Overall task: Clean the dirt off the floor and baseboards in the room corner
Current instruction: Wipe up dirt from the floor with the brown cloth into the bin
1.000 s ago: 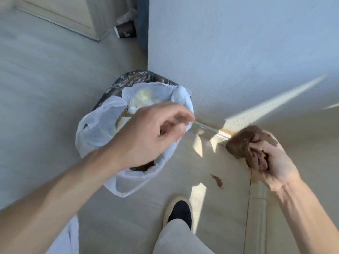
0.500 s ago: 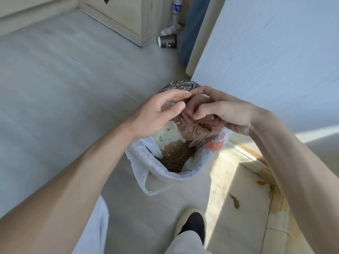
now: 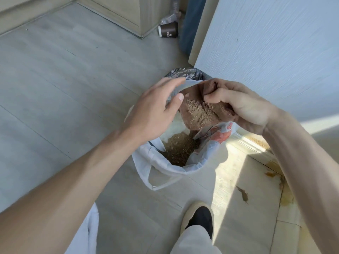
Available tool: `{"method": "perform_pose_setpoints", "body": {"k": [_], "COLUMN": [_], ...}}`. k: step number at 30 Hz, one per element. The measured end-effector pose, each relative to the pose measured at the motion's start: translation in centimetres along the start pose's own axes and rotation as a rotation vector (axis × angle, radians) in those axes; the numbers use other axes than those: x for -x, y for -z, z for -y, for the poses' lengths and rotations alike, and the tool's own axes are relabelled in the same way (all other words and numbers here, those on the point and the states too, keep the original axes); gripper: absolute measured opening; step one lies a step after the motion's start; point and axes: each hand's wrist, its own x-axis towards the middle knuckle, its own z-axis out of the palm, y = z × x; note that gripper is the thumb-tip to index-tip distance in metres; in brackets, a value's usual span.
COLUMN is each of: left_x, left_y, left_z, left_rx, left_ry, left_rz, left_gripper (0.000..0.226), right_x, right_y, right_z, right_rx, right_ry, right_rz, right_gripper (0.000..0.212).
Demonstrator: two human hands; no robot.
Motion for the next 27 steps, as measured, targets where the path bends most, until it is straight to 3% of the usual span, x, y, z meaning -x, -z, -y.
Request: {"method": "perform_pose_setpoints", "body": {"k": [2, 4, 7, 8, 10, 12, 13, 15, 17, 19, 21, 22, 24, 26, 27], "left_x": [1.0, 2.3, 4.1, 4.4, 4.2, 3.8, 3.6, 4.0, 4.6, 4.1, 3.1, 2.7, 2.3, 2.9, 3.1], "left_y": [0.0, -0.6, -1.6, -1.4, -0.5, 0.0, -0.1, -0.9, -1.4, -0.7, -0.1, -0.1, -0.6, -1.2, -1.3], "left_z": [-1.1, -2.2, -2.1, -2.2, -2.6, -3.3, -3.9, -4.4, -3.7, -3.4, -3.7, -3.7, -3.0, -2.2, -2.0], "left_rx": [-0.083, -0.185, -0.406, -0.457, -0.484, -0.367, -0.295, -0.247, -0.369, -0.448, -0.362, -0.303, -0.285, -0.402, -0.478], "left_ry": [-0.137, -0.192, -0.068, -0.011, 0.054, -0.019, -0.067, -0.059, 0.064, 0.157, 0.086, 0.038, 0.042, 0.18, 0.251], "left_rz": [0.006, 0.146, 0.385, 0.384, 0.224, 0.045, 0.058, 0.258, 0.407, 0.294, 0.102, 0.093, 0.291, 0.503, 0.509], "left_gripper": [0.054, 0.061, 0.056, 0.048, 0.036, 0.044, 0.054, 0.07, 0.059, 0.037, 0.043, 0.053, 0.067, 0.052, 0.041], "right_x": [-0.1, -0.3, -0.3, -0.2, -0.1, 0.0, 0.0, 0.0, -0.2, -0.2, -0.3, -0.3, -0.5, -0.5, -0.5], "right_y": [-0.1, -0.4, -0.8, -0.8, -0.9, -1.0, -1.2, -1.5, -1.9, -2.0, -1.8, -1.8, -1.8, -1.8, -1.7], "right_z": [0.2, 0.1, 0.3, 0.3, 0.4, 0.5, 0.5, 0.6, 0.5, 0.2, 0.0, -0.1, -0.1, -0.1, -0.1], "right_rx": [-0.096, -0.139, -0.134, -0.134, -0.148, -0.173, -0.185, -0.215, -0.233, -0.244, -0.245, -0.253, -0.278, -0.303, -0.307], "right_ry": [-0.044, -0.077, -0.094, -0.093, -0.087, -0.087, -0.086, -0.072, -0.063, -0.077, -0.084, -0.081, -0.065, -0.046, -0.04], "right_rz": [-0.023, -0.042, -0.092, -0.104, -0.107, -0.086, -0.078, -0.078, -0.098, -0.136, -0.147, -0.148, -0.17, -0.2, -0.214], "right_gripper": [0.03, 0.031, 0.032, 0.031, 0.03, 0.033, 0.033, 0.029, 0.026, 0.029, 0.032, 0.033, 0.032, 0.031, 0.03]}}
